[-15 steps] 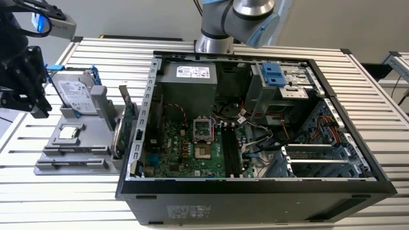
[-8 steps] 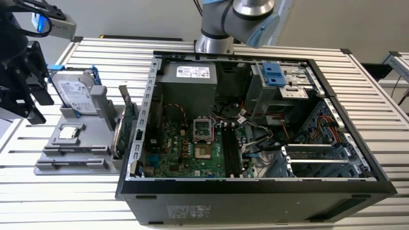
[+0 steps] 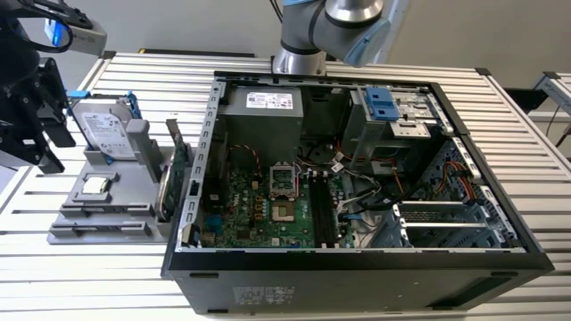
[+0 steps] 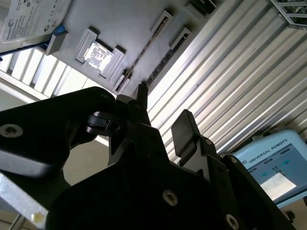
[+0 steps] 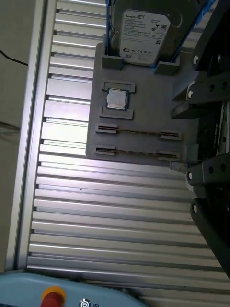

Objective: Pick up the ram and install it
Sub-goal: 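Pick up the ram and move it above insertion slot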

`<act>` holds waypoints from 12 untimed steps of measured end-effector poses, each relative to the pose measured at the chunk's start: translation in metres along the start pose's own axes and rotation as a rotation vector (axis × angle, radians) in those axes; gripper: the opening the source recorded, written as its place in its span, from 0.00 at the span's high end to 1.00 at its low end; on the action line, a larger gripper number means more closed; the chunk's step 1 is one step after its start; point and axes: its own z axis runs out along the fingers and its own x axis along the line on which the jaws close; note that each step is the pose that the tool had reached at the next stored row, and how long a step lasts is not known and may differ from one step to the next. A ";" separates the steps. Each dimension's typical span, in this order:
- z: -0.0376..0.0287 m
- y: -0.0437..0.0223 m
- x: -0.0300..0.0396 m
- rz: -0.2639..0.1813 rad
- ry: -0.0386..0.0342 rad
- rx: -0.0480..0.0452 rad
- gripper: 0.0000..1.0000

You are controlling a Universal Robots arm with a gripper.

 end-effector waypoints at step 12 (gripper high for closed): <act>0.0059 0.0018 -0.0004 0.028 0.0003 0.0003 0.00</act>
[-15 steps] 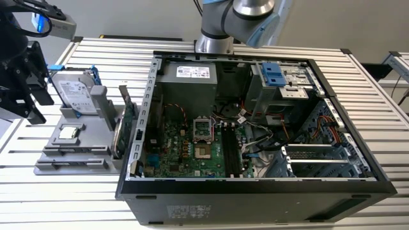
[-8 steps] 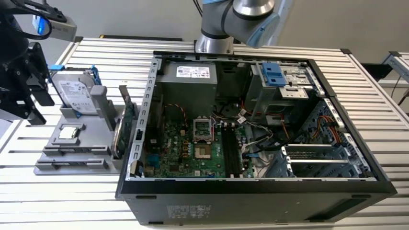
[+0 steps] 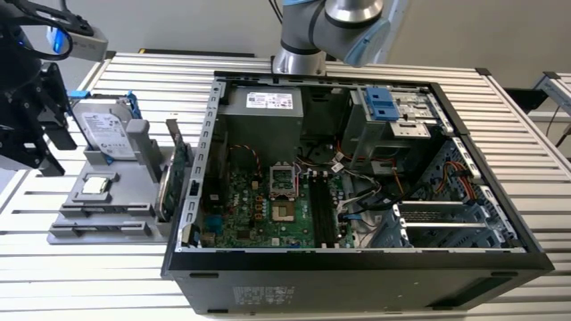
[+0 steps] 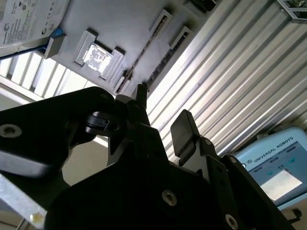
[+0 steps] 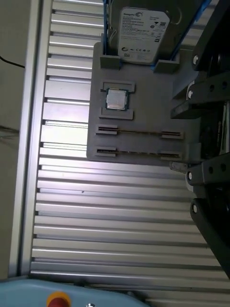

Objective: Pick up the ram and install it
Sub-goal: 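Pick up the ram and move it above insertion slot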

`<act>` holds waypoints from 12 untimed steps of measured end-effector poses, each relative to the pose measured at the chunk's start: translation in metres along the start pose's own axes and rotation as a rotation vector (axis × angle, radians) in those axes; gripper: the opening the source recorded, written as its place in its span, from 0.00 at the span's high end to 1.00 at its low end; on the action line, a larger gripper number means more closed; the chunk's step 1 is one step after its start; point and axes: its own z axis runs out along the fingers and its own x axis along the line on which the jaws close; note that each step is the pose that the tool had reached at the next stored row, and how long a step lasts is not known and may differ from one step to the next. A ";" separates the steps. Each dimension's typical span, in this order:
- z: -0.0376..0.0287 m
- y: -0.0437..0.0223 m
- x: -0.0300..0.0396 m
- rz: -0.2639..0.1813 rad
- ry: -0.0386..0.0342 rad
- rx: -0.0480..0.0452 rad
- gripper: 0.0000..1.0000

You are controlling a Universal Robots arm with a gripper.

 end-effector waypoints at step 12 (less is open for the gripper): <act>0.0051 -0.0001 -0.0001 0.002 0.0000 0.0001 0.00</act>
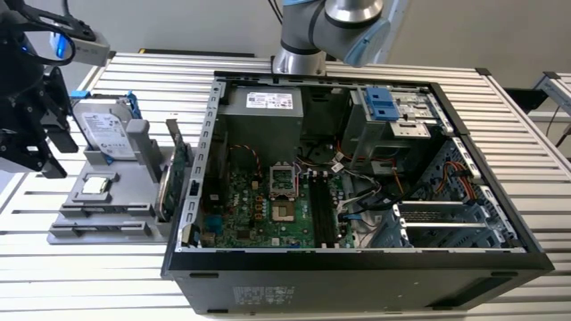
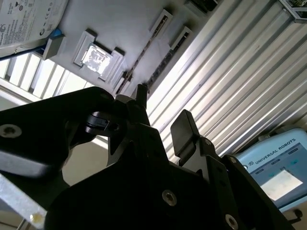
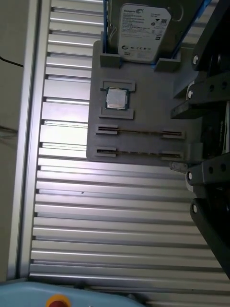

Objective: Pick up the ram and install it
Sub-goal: 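Pick up the ram and move it above insertion slot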

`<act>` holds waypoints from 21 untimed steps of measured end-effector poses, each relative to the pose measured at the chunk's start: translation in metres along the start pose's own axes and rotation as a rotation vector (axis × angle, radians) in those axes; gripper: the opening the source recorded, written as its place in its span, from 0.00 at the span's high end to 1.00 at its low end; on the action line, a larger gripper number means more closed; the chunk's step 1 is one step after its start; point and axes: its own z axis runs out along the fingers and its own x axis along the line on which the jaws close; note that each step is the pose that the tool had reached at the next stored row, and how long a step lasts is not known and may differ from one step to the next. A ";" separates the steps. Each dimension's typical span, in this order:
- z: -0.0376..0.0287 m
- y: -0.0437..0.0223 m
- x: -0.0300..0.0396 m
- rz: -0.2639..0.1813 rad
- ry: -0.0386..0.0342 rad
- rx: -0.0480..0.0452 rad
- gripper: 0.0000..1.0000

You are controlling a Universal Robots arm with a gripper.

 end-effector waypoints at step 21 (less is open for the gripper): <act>0.0064 -0.0002 -0.0013 0.001 0.0000 0.0000 0.00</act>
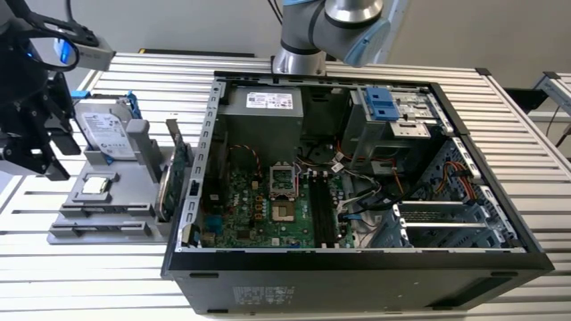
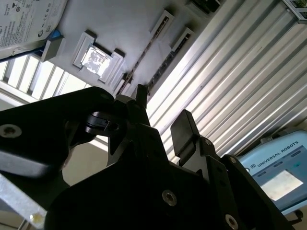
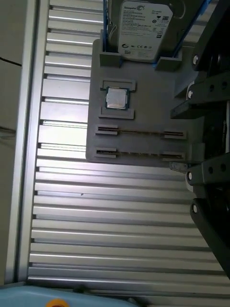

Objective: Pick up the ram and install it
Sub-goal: 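Pick up the ram and move it above insertion slot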

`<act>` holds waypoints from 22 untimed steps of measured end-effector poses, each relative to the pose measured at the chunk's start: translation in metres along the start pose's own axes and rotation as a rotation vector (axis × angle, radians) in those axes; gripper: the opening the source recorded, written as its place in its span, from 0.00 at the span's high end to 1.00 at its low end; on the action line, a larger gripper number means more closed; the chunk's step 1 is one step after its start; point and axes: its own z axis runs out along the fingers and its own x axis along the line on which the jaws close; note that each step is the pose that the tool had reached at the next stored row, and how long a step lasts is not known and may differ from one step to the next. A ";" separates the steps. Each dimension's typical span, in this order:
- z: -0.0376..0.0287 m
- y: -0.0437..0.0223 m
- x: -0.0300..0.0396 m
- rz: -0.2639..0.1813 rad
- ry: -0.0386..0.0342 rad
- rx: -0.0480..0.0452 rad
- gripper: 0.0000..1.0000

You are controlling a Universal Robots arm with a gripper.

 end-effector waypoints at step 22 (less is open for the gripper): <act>0.0106 -0.0003 -0.0015 0.001 0.0000 0.0000 0.00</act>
